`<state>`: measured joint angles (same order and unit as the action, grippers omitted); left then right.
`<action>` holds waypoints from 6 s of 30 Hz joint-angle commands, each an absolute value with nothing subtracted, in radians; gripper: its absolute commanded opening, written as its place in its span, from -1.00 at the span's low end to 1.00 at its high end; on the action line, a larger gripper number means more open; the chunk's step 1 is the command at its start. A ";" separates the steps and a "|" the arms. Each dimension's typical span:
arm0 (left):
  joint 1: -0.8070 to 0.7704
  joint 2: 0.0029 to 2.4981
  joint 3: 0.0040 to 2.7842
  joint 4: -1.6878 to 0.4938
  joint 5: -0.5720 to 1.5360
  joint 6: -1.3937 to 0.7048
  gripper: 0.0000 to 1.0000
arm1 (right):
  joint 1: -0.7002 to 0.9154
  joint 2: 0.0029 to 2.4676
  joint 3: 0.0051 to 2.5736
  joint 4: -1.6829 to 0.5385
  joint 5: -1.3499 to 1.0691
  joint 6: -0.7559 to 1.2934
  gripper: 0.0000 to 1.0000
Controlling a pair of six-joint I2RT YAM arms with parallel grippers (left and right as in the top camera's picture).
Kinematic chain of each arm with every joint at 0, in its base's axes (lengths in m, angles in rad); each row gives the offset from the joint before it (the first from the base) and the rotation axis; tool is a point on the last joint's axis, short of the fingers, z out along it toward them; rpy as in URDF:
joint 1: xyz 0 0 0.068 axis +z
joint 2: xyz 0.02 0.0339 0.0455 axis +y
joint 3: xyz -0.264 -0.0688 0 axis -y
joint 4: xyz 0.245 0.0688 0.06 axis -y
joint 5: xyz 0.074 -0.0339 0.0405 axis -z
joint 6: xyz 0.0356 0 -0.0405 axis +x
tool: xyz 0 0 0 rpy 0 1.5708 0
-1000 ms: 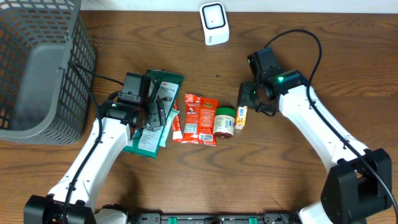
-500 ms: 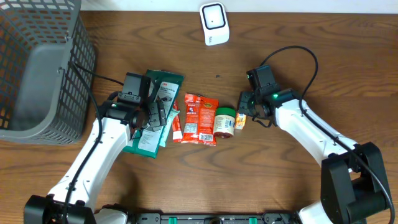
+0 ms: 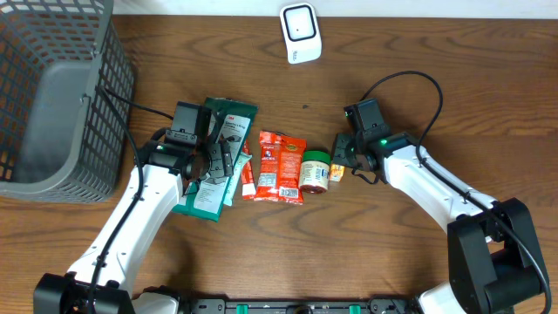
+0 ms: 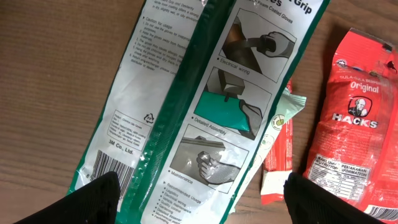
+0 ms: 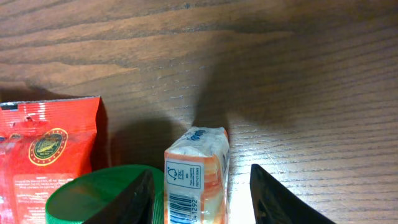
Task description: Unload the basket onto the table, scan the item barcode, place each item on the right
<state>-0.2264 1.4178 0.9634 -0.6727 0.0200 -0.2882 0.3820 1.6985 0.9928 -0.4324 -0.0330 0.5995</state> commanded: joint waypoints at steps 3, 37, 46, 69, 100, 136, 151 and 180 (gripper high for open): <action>-0.226 1.422 0.953 -0.673 0.015 -0.286 0.69 | 0.388 1.689 0.973 -0.429 -0.033 0.613 -0.18; -0.226 1.422 0.953 -0.673 0.015 -0.286 0.69 | 0.263 1.668 1.013 -0.614 0.039 0.313 -0.45; -0.226 1.422 0.953 -0.673 0.015 -0.286 0.69 | 0.251 1.644 1.058 -0.647 0.017 0.308 0.29; -0.226 1.422 0.953 -0.673 0.015 -0.286 0.69 | 0.054 1.577 1.050 -0.854 -0.112 0.276 -0.97; -0.226 1.422 0.953 -0.673 0.015 -0.286 0.69 | 0.067 1.577 0.863 -0.553 -0.315 0.335 -0.98; -0.226 1.422 0.953 -0.673 0.015 -0.286 0.70 | 0.093 1.579 1.169 -0.845 -0.418 0.096 0.06; -0.226 1.422 0.953 -0.673 0.015 -0.286 0.69 | 0.094 1.821 1.169 -0.818 -0.431 0.096 -0.11; -0.226 1.422 0.953 -0.673 0.015 -0.286 0.70 | 0.094 1.886 1.072 -0.688 -0.495 0.091 -0.46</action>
